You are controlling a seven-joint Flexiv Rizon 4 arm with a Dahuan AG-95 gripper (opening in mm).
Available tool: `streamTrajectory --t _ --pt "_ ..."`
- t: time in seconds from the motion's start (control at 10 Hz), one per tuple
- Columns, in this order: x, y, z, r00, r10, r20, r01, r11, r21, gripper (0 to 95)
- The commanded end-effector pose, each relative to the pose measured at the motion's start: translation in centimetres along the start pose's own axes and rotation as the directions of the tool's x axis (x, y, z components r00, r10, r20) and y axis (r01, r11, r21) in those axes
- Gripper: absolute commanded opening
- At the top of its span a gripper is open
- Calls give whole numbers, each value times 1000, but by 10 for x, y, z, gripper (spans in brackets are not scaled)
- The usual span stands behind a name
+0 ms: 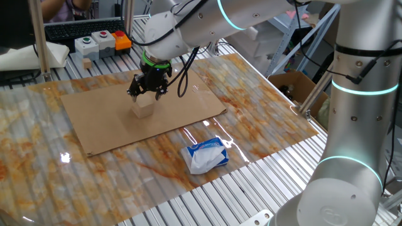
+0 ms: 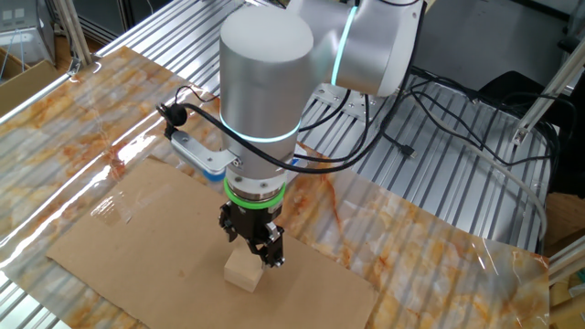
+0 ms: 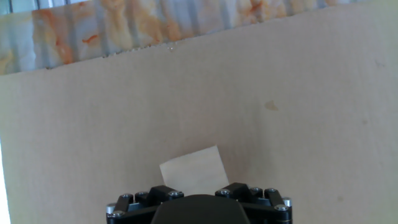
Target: Hold a small block with the gripper and sweep it from left to right on the table
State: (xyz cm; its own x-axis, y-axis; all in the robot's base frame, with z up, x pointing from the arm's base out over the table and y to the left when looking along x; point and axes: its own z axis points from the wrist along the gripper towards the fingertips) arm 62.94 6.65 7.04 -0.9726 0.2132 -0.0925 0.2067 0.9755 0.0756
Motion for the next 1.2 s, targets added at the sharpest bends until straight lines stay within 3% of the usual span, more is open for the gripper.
streamTrajectory --t 0.1,0.3,0.9,1.2 --pt "0 0 0 1000 2 3 -2 1000 -8 760" --pt "0 0 0 1000 -30 3 30 999 -15 760" --pt "-1 0 1 1000 -18 7 18 1000 -10 760" --pt "-3 -1 7 1000 -25 9 25 1000 -5 760"
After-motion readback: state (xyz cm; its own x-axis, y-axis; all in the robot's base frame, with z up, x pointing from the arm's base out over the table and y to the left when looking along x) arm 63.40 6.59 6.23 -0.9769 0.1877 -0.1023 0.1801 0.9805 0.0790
